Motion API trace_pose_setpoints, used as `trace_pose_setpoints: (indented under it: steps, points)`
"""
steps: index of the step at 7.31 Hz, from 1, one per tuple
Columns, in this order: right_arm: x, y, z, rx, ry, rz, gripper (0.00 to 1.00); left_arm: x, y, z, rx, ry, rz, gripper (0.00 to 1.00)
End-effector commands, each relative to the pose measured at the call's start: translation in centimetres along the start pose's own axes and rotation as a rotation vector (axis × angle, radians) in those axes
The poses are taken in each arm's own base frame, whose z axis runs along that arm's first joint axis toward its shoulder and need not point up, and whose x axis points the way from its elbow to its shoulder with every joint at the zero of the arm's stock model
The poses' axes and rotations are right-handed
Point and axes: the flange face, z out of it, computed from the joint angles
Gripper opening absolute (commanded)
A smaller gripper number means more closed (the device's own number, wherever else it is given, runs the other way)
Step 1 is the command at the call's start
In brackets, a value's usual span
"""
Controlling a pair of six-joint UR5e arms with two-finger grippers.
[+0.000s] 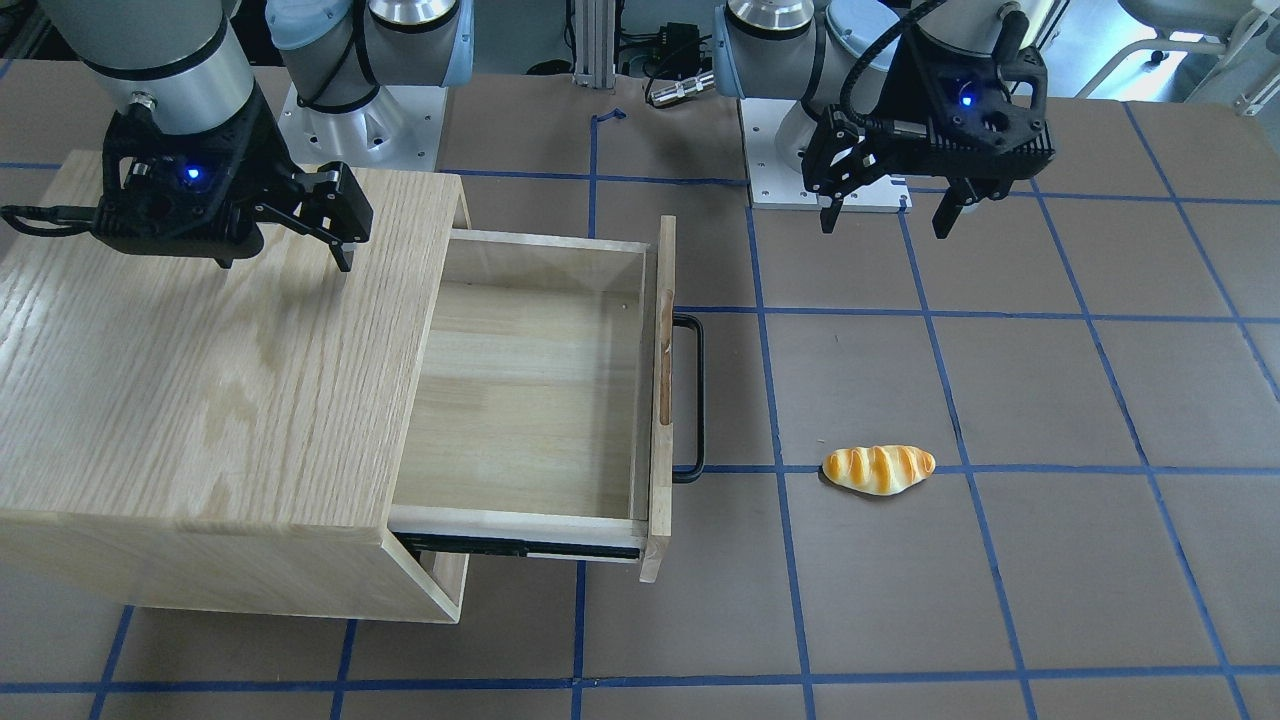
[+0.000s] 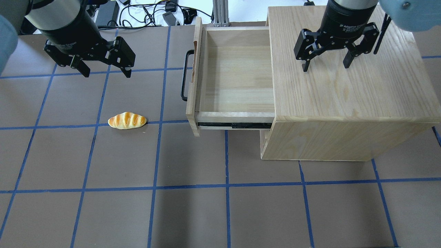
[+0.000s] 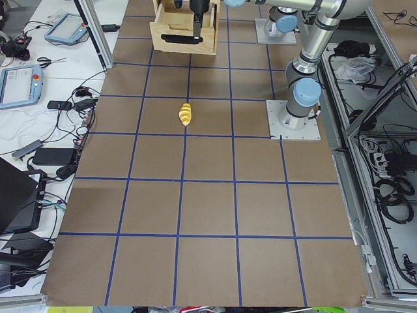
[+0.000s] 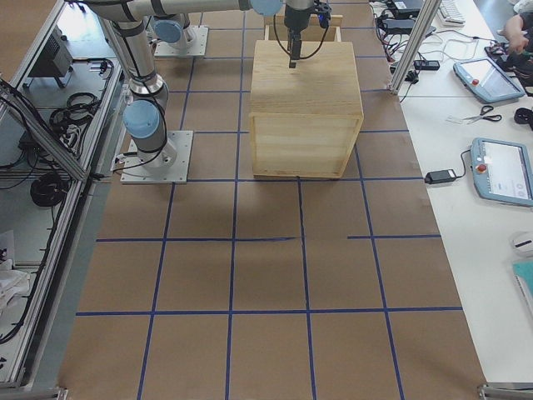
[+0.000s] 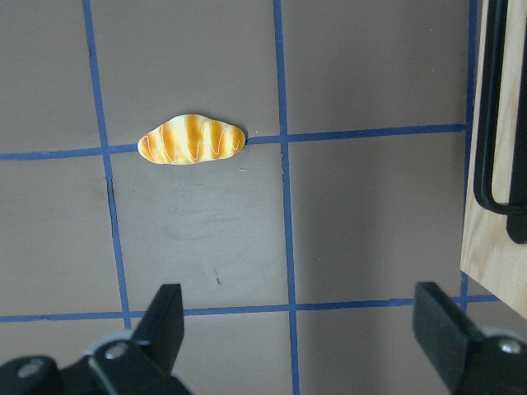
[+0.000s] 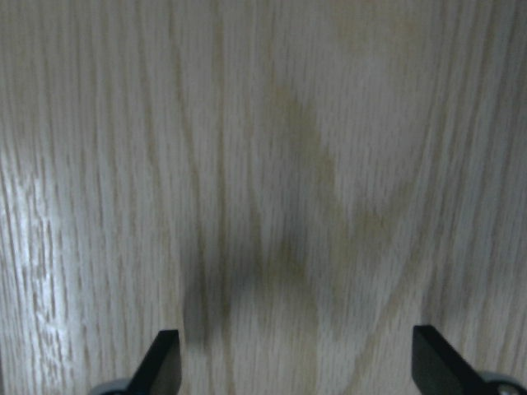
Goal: Open upper drawer
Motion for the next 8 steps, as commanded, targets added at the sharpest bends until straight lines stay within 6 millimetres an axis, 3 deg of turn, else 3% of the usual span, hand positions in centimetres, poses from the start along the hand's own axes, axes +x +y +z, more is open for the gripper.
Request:
trace_pose_setpoints:
  steps: [1,5,8]
  points:
    - [0.0,0.0,0.0,0.000,0.000,0.000,1.00,-0.1,0.1,0.2,-0.002,0.001,-0.002,1.00]
    - [0.1,0.0,0.0,0.000,0.000,0.002,1.00,-1.8,-0.3,0.1,0.003,0.054,-0.046,1.00]
    - [0.1,0.0,0.0,0.000,0.000,0.002,1.00,-1.8,-0.4,0.3,-0.001,0.048,-0.042,1.00]
